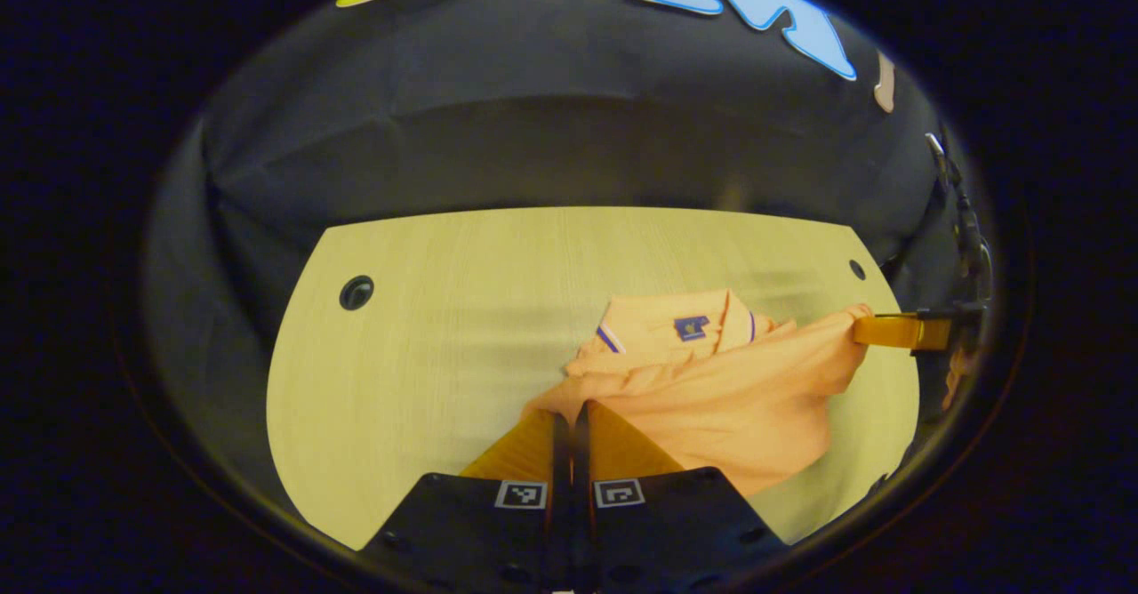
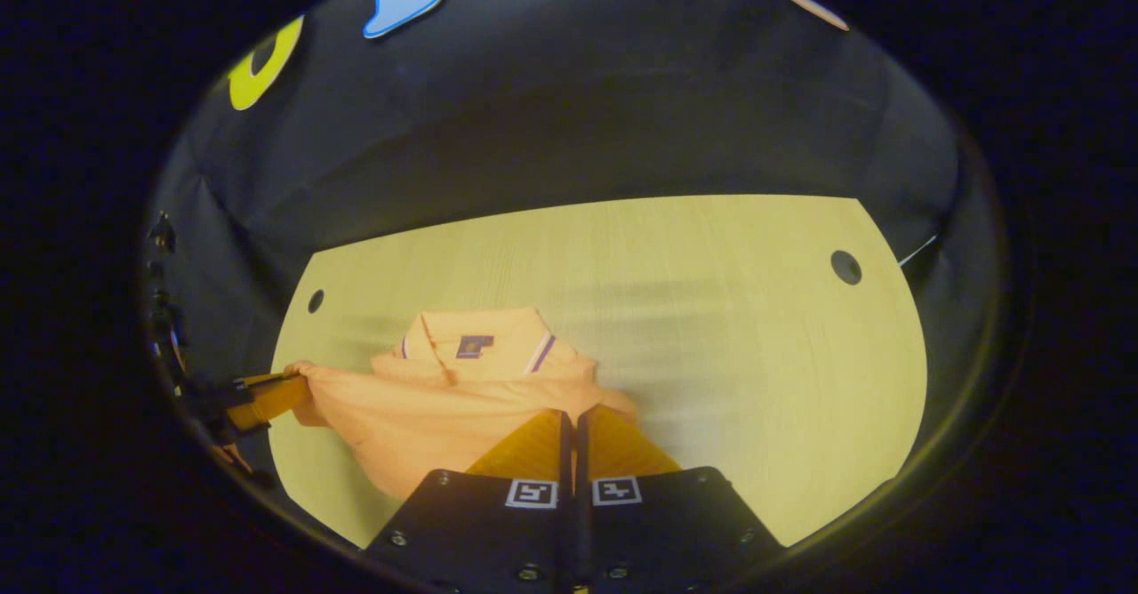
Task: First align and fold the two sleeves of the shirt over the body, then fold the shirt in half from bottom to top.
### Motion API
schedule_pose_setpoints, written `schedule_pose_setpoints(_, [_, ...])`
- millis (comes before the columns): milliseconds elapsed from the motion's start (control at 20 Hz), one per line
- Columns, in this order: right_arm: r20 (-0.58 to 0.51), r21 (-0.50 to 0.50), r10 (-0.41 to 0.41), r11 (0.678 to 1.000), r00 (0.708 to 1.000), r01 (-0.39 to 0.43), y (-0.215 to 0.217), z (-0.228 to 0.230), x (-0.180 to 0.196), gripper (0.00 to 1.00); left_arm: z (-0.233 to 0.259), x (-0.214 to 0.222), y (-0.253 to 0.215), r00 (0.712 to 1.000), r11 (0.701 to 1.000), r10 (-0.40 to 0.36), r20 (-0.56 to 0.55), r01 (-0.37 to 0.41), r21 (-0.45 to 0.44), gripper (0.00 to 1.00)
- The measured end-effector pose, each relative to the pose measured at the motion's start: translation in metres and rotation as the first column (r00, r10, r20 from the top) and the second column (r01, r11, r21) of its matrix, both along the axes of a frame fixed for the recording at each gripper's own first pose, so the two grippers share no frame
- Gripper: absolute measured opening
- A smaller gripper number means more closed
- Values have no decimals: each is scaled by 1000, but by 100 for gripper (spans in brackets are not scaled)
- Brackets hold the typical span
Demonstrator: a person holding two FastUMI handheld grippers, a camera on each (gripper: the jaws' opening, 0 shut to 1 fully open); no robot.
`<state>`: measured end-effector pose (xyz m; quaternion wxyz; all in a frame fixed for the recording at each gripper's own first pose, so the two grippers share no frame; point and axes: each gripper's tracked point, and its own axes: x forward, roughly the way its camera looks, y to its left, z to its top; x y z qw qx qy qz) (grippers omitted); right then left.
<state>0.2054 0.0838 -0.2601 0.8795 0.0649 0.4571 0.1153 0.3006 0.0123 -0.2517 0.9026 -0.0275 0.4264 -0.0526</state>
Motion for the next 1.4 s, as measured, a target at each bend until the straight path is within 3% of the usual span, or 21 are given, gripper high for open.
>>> schedule_pose_setpoints(700, [142, 17, -74, 997, 987, 72, 6, -55, 104, 0, -59, 114, -10, 987, 998, -35, 159, 27, 50, 5])
schedule_pose_setpoints(1250, [136, -23, -22, 999, 991, 25, 6, -68, 101, 0, -103, 119, -6, 991, 1000, 15, 132, -14, -6, 6])
schedule_pose_setpoints(1400, [132, -10, -15, 1000, 991, 16, 6, -68, 97, 6, -101, 116, -7, 992, 1000, 19, 125, -18, -6, 18])
